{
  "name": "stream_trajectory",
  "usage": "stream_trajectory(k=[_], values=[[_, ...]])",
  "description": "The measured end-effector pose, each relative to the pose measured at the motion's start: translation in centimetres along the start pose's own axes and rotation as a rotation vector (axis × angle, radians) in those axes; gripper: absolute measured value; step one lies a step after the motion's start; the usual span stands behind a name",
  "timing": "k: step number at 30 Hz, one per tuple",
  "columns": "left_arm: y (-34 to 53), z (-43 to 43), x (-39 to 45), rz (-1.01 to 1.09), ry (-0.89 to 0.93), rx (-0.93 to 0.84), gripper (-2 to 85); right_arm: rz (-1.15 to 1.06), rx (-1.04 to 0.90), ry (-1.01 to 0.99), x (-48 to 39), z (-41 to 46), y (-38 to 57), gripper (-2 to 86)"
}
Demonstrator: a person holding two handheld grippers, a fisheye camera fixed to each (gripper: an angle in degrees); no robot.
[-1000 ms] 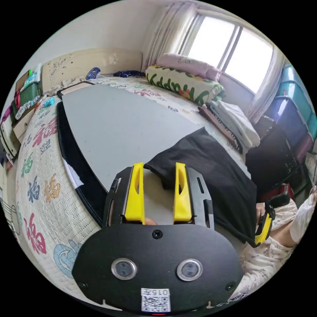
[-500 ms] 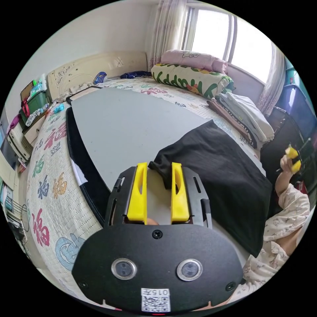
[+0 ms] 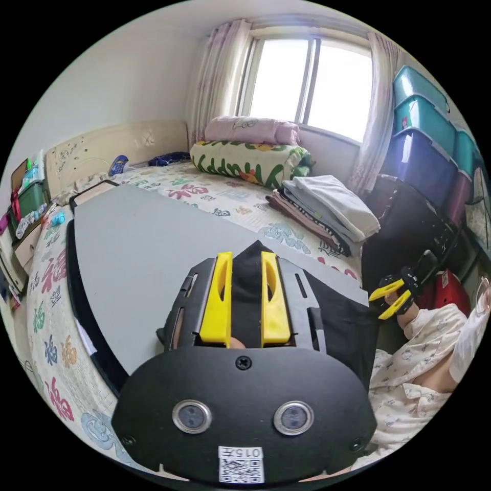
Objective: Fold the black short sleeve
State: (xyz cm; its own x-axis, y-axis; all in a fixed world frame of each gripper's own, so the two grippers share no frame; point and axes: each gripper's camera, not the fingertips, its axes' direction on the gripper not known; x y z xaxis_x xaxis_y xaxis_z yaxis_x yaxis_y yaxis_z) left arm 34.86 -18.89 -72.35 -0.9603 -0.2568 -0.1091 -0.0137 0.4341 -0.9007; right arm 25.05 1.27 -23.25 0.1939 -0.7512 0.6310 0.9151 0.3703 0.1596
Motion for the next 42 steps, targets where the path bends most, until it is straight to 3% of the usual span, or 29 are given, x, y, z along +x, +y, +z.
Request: stream_trajectory(k=[4,9,13,16,21,24,26,30,34,38,42], values=[[-10.5,10.0,3.3,-0.016,-0.047,-0.161,10.3,-0.053,-0.005,-0.036,-2.1,-1.2,1.9,10.7],[-16.5,19.0,3.8,-0.060,-0.093,-0.298,10.7,-0.100,0.010,0.031,-3.4,-1.5,2.6,8.8],[-16.8,21.2,2.0,-0.109,-0.049,-0.281,4.4,-0.148,0.050,0.142,-4.8,-2.7,2.5,2.0],[-16.5,20.5,0.7,-0.126,-0.054,-0.248,1.6,-0.145,0.044,0.081,-4.8,-3.7,2.2,-0.4],[-14.8,21.5,-1.7,-0.127,-0.098,-0.237,1.2,-0.164,0.017,0.047,-5.9,-5.2,1.4,-0.7],[-13.3,23.7,-3.5,-0.130,-0.096,-0.316,3.0,-0.136,-0.005,0.049,-5.9,-6.4,0.1,-0.1],[-12.4,21.1,-4.4,-0.092,-0.128,-0.283,5.5,-0.113,0.005,0.060,-5.5,-8.1,-0.7,1.5],[-6.3,8.8,-11.8,-0.128,-0.038,-0.124,9.7,0.007,0.054,0.034,-1.7,-12.6,-3.2,6.9],[6.6,0.5,-22.4,-0.159,-0.066,-0.110,13.0,0.153,0.091,-0.029,4.0,-14.6,-8.1,8.9],[19.9,-0.8,-32.9,-0.241,-0.038,-0.132,14.7,0.238,0.043,-0.068,8.3,-13.0,-13.8,10.8],[30.0,0.1,-42.7,-0.314,0.017,-0.109,16.2,0.391,-0.021,-0.305,13.7,-9.6,-19.9,11.6]])
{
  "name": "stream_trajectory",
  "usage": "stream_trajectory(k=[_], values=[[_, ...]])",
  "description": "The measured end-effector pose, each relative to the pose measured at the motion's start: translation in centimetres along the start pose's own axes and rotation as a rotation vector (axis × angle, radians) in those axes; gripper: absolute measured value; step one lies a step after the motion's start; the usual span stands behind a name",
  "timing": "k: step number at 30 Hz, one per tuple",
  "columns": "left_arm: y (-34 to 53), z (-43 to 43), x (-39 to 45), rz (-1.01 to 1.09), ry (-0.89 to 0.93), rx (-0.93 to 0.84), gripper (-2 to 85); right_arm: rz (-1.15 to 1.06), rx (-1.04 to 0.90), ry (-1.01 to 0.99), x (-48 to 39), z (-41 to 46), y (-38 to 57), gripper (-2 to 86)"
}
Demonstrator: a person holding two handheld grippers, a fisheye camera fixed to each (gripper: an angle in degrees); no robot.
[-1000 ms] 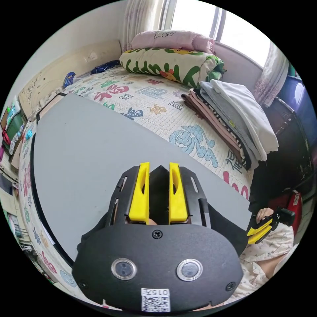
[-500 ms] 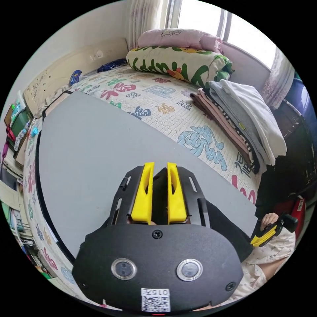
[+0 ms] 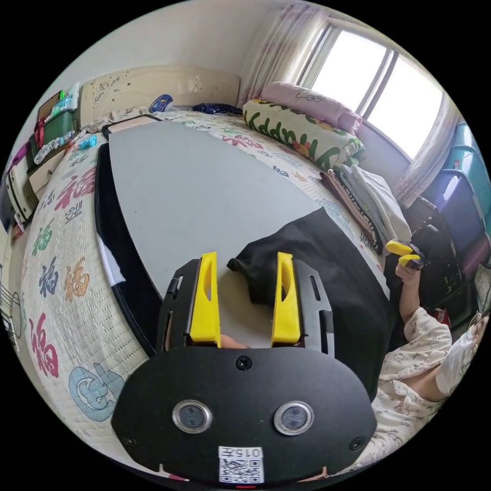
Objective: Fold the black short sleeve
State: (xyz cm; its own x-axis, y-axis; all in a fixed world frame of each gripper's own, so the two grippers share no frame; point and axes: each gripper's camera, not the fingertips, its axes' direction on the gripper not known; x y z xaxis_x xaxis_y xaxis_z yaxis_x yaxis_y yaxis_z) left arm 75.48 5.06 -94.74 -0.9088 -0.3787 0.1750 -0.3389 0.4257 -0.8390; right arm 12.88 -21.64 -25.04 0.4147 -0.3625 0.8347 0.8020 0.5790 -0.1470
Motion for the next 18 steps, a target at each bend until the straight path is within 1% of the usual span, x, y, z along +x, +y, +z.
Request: stream_trajectory(k=[1,3,5,7,9,14,18], values=[[0.5,0.7,-2.0,0.015,0.015,-0.024,16.3,0.050,-0.023,-0.044,1.1,0.8,-1.9,11.9],[1.1,1.0,-3.9,0.050,-0.006,-0.048,16.4,0.114,-0.049,-0.052,2.6,1.9,-4.3,13.0],[1.9,1.2,-5.6,0.074,-0.010,-0.065,16.1,0.153,-0.080,0.008,3.4,3.0,-6.1,13.3],[3.5,0.8,-8.2,0.096,-0.037,-0.054,15.4,0.173,-0.139,0.125,3.9,4.7,-8.0,13.4],[4.4,0.3,-10.7,0.104,-0.038,-0.052,14.6,0.181,-0.183,0.177,3.9,5.9,-9.1,13.5],[5.9,-1.2,-18.5,0.111,-0.003,-0.057,13.1,0.179,-0.227,0.183,2.8,7.3,-10.8,13.5],[6.8,-2.7,-24.8,0.140,0.033,-0.073,9.9,0.186,-0.265,0.157,1.5,7.9,-10.7,9.1]])
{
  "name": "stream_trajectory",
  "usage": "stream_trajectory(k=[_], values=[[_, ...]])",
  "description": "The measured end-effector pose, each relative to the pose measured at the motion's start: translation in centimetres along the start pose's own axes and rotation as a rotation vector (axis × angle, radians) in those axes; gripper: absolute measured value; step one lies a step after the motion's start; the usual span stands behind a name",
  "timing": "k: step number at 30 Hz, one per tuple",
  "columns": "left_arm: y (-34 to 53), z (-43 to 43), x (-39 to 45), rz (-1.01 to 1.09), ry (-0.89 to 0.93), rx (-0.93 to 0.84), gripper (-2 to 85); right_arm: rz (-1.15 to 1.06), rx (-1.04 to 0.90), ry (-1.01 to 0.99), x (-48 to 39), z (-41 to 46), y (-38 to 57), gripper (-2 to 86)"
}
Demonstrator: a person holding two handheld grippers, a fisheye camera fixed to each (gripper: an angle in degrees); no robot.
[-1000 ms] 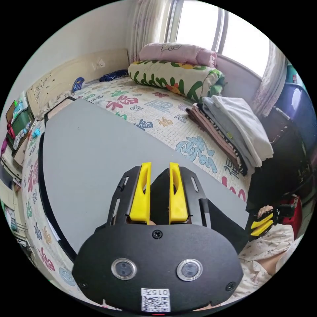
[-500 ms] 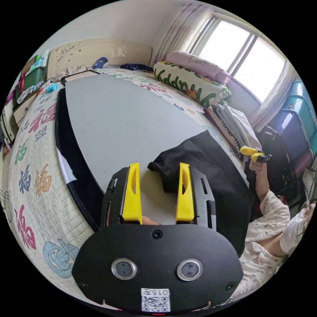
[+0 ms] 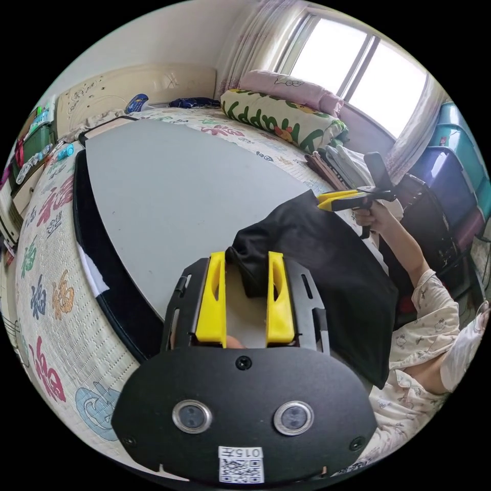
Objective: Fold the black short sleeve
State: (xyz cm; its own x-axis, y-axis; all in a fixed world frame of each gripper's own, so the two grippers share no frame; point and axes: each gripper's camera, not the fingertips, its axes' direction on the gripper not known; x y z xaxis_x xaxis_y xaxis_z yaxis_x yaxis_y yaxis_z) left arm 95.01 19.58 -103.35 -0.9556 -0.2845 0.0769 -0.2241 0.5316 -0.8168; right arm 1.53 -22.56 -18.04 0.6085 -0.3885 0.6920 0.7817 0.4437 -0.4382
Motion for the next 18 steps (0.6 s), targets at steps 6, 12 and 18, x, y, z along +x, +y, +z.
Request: stream_trajectory(k=[6,12,18], values=[[3.4,-8.4,-4.9,0.047,0.007,0.105,3.7,-0.075,0.183,-0.032,-4.1,-5.2,4.8,3.3],[6.0,-29.9,5.2,0.231,-0.046,0.390,2.0,-0.301,0.482,0.054,-12.5,-17.6,15.9,1.8],[5.6,-45.7,21.0,0.440,-0.134,0.613,1.5,-0.413,0.736,0.211,-19.0,-29.9,28.1,1.0]])
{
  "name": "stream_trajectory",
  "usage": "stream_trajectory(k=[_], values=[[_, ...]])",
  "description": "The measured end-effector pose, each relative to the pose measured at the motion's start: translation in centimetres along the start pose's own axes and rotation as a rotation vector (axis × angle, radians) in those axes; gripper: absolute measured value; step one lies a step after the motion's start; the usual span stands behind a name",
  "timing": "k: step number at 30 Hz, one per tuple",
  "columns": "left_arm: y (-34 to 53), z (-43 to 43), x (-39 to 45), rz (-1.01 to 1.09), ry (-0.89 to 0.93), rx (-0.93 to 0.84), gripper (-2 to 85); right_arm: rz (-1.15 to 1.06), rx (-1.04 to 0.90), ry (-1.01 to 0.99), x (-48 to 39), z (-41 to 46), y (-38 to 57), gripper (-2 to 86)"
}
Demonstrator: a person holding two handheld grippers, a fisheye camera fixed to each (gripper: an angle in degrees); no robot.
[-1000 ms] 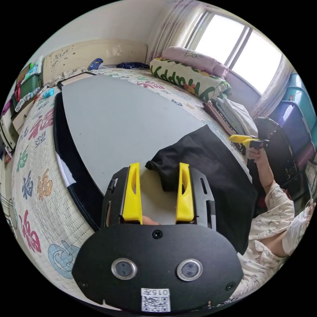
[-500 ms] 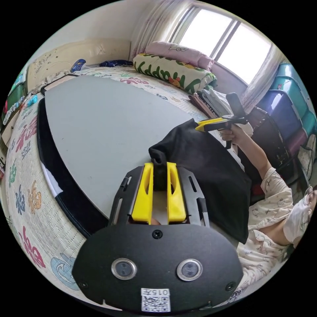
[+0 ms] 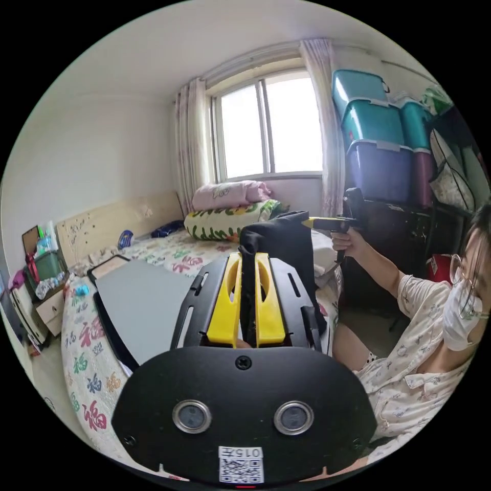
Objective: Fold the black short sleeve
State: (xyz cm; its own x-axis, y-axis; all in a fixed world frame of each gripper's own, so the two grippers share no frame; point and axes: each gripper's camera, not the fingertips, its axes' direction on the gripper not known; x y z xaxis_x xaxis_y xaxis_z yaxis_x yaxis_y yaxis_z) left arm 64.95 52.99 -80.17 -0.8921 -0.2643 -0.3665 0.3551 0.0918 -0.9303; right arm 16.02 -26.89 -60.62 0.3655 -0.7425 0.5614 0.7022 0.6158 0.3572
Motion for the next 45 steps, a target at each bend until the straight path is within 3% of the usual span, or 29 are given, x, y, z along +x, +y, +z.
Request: stream_trajectory(k=[5,12,16,25,31,38,41,45], values=[[-9.8,-0.5,5.2,0.111,0.038,0.112,1.4,-0.113,0.120,0.242,-2.7,-10.6,0.3,0.7],[-22.1,13.7,2.8,0.070,0.199,0.145,1.2,-0.063,0.093,0.532,2.8,-15.4,1.9,0.7],[-25.1,28.2,-1.3,0.000,0.260,0.071,1.2,-0.049,-0.048,0.722,9.8,-11.2,3.2,0.7],[-23.2,62.0,-13.4,-0.249,0.175,-0.189,2.2,0.174,-0.366,0.796,30.9,4.9,8.7,0.6],[-19.9,72.1,-16.6,-0.352,0.148,-0.251,5.1,0.140,-0.526,0.911,37.3,14.6,14.6,0.6],[-19.2,72.2,-17.4,-0.484,0.188,-0.205,8.2,0.240,-0.418,0.807,39.9,14.3,16.8,2.6],[-21.1,66.0,-16.1,-0.528,0.125,-0.134,7.4,0.279,-0.326,0.851,39.4,12.9,17.6,2.9],[-26.1,51.7,-10.7,-0.412,0.023,-0.067,6.9,0.136,-0.242,1.059,34.7,12.2,17.8,0.1]])
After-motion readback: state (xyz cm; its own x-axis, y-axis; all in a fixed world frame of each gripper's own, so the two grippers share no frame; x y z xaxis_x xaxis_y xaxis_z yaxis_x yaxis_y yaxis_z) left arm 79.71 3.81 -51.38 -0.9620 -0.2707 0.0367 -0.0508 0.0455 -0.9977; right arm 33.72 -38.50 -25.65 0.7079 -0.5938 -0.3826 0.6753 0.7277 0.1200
